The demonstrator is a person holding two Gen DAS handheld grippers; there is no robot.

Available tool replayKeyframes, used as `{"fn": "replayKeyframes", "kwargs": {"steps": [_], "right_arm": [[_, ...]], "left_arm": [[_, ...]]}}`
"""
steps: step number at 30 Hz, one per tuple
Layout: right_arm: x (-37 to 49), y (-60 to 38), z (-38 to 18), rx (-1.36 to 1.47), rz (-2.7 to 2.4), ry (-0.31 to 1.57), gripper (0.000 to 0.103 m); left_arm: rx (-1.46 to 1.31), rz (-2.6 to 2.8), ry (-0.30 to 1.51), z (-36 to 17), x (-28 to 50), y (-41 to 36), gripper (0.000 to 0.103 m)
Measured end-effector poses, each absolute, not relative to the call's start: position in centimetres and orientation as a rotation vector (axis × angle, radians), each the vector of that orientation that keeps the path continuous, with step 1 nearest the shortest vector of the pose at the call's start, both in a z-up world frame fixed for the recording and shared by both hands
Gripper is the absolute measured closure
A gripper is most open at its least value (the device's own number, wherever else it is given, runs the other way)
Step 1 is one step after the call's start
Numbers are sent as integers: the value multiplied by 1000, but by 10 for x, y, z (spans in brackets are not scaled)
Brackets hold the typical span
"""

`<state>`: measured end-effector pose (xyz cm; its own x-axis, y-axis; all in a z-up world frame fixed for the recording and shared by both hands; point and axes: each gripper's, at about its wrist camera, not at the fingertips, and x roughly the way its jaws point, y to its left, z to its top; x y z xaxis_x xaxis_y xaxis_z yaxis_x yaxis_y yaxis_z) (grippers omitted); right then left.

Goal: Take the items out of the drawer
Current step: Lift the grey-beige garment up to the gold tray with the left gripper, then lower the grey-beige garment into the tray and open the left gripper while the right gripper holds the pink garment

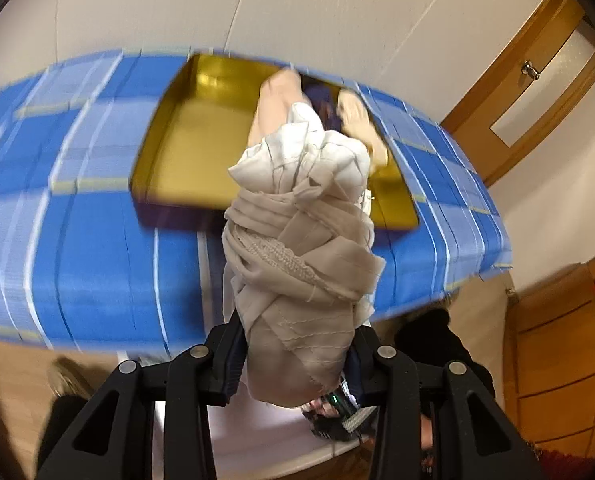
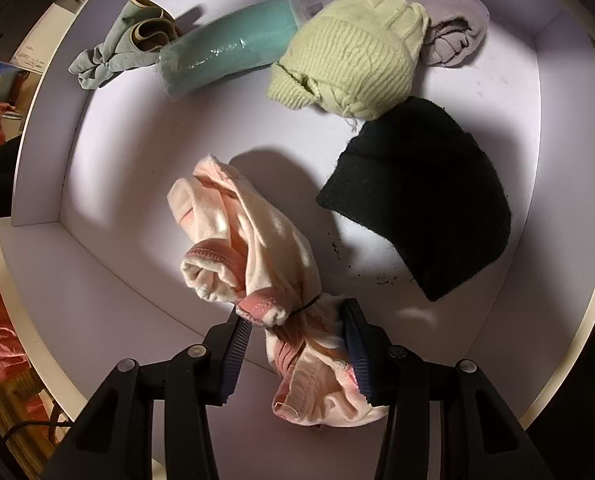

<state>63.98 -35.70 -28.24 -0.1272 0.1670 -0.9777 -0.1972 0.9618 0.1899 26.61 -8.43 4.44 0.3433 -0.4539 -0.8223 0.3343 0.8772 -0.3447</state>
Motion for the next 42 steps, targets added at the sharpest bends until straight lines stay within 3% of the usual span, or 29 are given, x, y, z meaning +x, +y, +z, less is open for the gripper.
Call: {"fn": "replayKeyframes", "kwargs": {"steps": [10,21,33,42], "right_arm": [[643,-367,-286,55,307,1690,57],[652,-385,-295,160,314,1717,57],[661,-397,-295,233,307,1737,57],[663,-400,-294,249,301,1739,57]], "left_arm": [[17,-403,1099,59,357,-113,62],[51,-251,1180,22,460,-123,62],[88,-217,1204,-5,499,-145,61],[47,-180,1157,6,500,-138,57]]}}
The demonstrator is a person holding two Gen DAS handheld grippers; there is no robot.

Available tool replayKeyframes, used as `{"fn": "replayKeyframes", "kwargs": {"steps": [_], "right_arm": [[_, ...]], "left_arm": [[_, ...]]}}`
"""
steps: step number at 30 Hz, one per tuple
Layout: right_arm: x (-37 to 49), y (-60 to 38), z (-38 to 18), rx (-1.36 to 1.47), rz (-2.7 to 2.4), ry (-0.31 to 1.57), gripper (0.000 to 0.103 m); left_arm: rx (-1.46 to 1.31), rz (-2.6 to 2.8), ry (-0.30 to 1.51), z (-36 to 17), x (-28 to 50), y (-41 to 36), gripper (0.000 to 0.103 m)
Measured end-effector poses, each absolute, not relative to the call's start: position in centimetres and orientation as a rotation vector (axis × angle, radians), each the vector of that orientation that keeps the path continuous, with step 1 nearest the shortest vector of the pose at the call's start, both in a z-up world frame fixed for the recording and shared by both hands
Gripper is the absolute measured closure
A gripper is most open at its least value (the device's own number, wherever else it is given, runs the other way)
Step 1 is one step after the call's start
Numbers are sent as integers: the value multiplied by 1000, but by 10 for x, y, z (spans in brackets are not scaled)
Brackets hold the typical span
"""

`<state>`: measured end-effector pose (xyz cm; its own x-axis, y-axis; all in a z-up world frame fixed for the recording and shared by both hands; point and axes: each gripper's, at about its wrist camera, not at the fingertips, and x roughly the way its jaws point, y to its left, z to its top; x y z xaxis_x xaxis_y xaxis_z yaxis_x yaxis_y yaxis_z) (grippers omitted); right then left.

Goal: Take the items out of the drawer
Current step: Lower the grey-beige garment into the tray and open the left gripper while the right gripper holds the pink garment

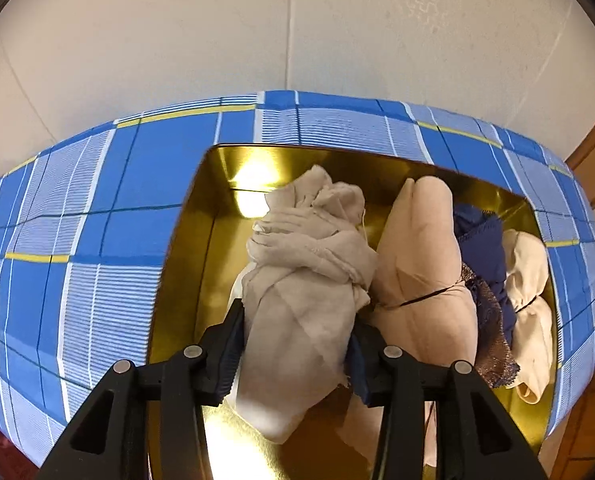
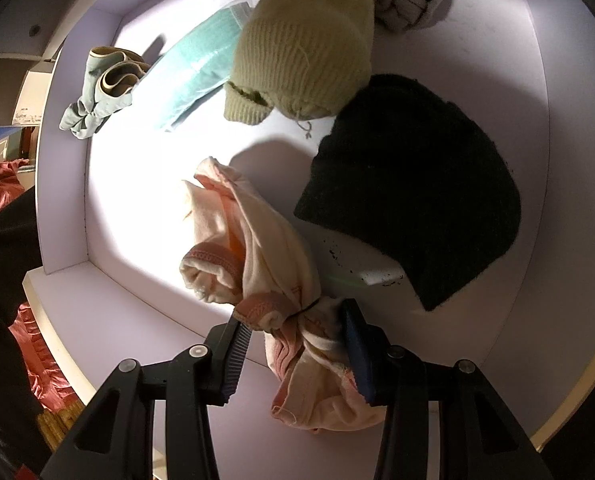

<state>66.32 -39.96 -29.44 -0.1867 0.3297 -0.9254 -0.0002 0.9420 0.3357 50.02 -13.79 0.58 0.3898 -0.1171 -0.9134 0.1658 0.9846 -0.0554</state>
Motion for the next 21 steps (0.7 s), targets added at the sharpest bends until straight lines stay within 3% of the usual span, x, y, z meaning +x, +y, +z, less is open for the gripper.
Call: {"fn": "replayKeyframes", "kwargs": {"steps": [6,12,18,21], "right_arm": [[662,-402,-294,262,296,1738,57],[660,-405,-296,267,295,1733,57],[659,-405,-295,271,293,1734,57],[659,-405,-295,271,294,1734,57]], "left_arm": [[-8,-174,1148,8,490,-124,56],[-27,-186,1147,11,480,-119,44],[62,-196,1176,8,476,-129,44],[69,-192,1187,4,479,-132,54]]}}
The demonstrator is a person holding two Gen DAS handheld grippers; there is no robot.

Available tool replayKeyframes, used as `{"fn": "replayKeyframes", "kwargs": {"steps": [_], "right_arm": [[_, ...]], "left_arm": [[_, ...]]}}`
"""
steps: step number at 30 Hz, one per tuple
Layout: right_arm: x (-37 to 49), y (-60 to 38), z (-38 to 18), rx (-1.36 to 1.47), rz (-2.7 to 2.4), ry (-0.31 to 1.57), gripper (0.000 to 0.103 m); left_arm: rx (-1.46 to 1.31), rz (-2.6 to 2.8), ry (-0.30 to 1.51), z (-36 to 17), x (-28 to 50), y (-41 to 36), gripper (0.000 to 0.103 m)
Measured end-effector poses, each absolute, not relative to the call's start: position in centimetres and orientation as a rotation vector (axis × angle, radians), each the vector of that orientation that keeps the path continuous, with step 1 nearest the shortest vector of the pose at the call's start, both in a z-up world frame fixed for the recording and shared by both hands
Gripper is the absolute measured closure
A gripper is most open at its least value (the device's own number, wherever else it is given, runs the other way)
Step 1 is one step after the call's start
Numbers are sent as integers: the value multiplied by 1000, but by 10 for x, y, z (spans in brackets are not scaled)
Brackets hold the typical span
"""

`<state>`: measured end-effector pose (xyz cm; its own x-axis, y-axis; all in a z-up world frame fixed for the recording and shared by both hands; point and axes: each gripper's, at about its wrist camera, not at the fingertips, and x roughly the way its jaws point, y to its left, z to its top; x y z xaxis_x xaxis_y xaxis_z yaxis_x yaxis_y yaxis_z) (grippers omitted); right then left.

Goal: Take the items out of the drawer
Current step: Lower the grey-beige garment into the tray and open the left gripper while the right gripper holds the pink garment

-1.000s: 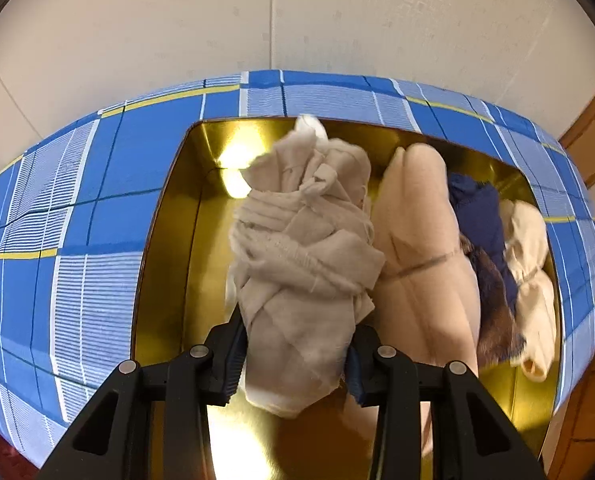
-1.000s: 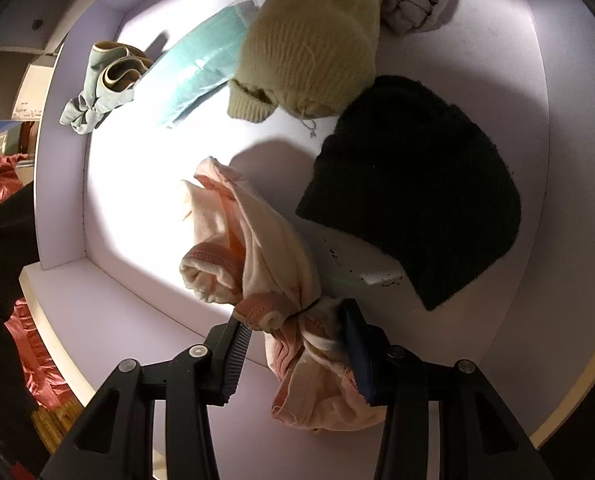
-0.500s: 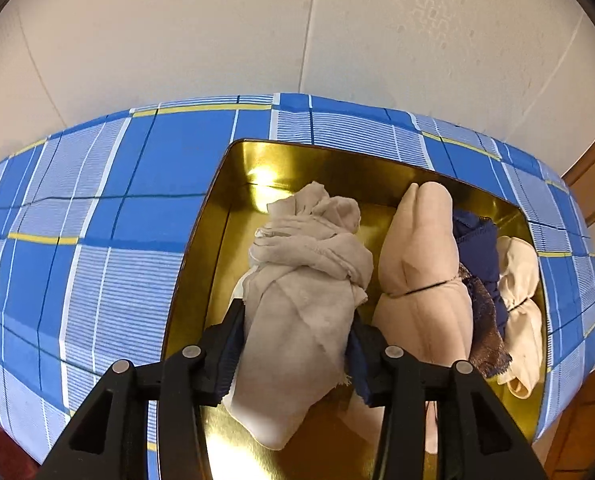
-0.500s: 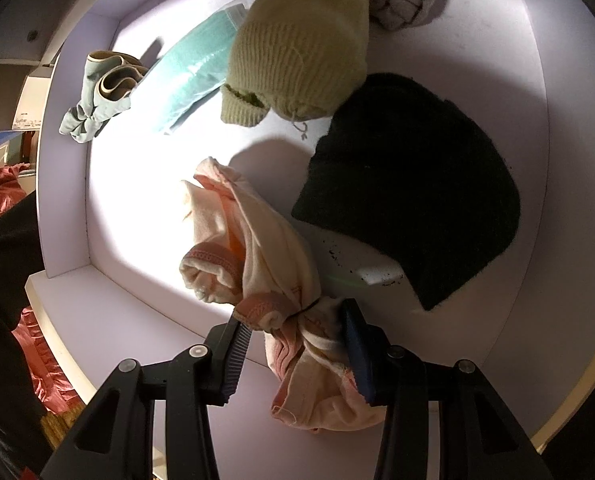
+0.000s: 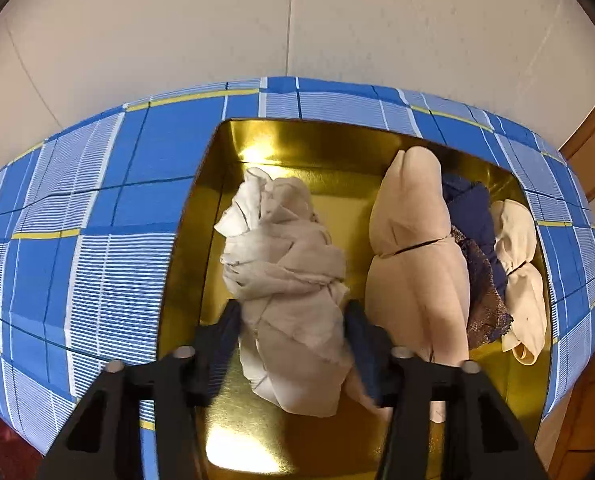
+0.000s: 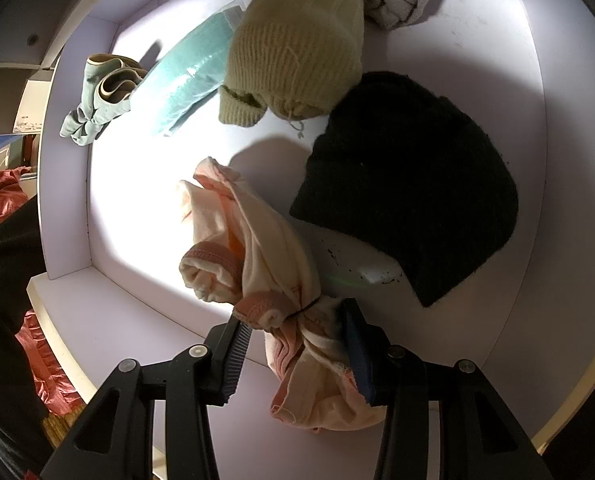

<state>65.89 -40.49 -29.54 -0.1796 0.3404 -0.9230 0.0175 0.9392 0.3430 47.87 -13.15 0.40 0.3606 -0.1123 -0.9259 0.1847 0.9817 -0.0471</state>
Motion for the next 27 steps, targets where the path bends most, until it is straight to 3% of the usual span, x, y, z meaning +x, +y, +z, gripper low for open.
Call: {"fn": "replayKeyframes", "kwargs": {"steps": [14,27], "right_arm": [[662,-409,-297,288,298,1740,56],[659,-403,-295,267,298,1729,56]], "left_arm": [[16,-211,1106,16,485,-133,52],[-54,-250,976,50,409,-90,52]]}}
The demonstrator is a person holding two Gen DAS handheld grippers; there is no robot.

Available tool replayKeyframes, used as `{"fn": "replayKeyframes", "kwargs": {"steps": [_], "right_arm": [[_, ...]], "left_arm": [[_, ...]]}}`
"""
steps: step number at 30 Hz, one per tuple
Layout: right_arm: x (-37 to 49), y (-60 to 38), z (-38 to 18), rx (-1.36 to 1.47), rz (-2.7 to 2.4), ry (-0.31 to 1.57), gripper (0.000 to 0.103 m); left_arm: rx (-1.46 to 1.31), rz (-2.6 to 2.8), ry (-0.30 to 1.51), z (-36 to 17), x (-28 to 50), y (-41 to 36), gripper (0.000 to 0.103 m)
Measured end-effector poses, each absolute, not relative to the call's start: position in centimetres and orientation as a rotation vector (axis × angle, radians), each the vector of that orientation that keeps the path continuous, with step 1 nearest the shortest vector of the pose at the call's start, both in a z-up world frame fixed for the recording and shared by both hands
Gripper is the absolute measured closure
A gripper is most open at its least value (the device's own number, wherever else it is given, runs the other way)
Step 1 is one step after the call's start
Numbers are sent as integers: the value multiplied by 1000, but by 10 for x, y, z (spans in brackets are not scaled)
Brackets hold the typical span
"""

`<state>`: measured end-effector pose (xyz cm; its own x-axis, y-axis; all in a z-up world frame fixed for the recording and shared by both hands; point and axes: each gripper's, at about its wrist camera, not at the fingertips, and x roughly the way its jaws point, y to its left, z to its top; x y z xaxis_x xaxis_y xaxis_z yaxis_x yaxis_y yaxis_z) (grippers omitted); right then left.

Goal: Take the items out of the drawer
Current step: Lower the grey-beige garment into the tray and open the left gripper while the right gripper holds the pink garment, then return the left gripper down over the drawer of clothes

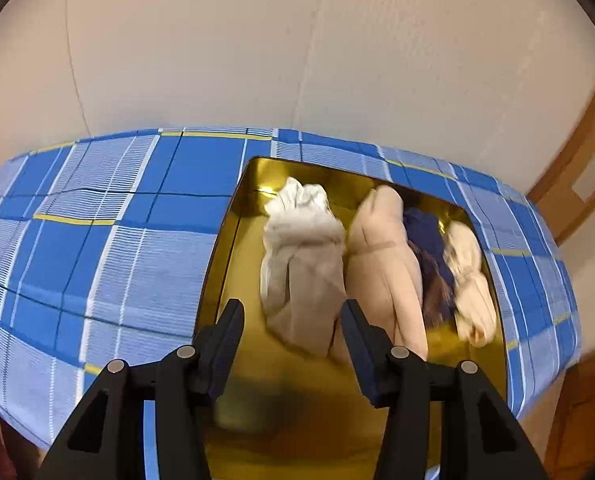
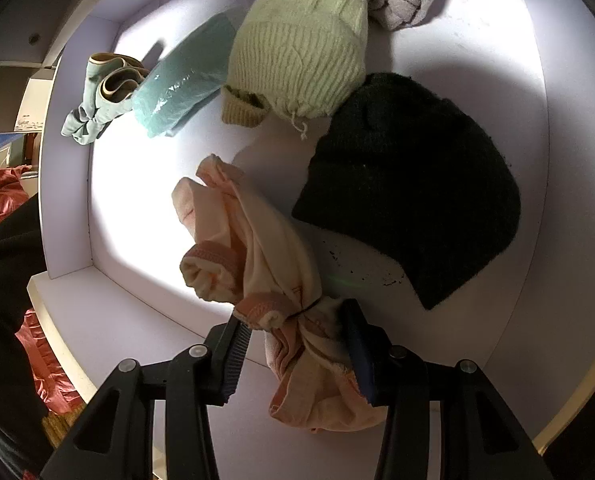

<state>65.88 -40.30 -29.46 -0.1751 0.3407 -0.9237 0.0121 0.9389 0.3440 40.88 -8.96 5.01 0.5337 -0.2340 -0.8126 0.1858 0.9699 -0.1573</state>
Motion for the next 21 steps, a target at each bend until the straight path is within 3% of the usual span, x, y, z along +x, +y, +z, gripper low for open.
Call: {"fn": "replayKeyframes", "kwargs": {"steps": [13,21], "right_arm": [[648,-389,-292,191,308,1699,57],[639,-379,-291,188,300,1686,57]], "left_arm": [[-14,-326,930,33,298,-52,52],[-21,-313,1014,-24,243,-33,52]]}}
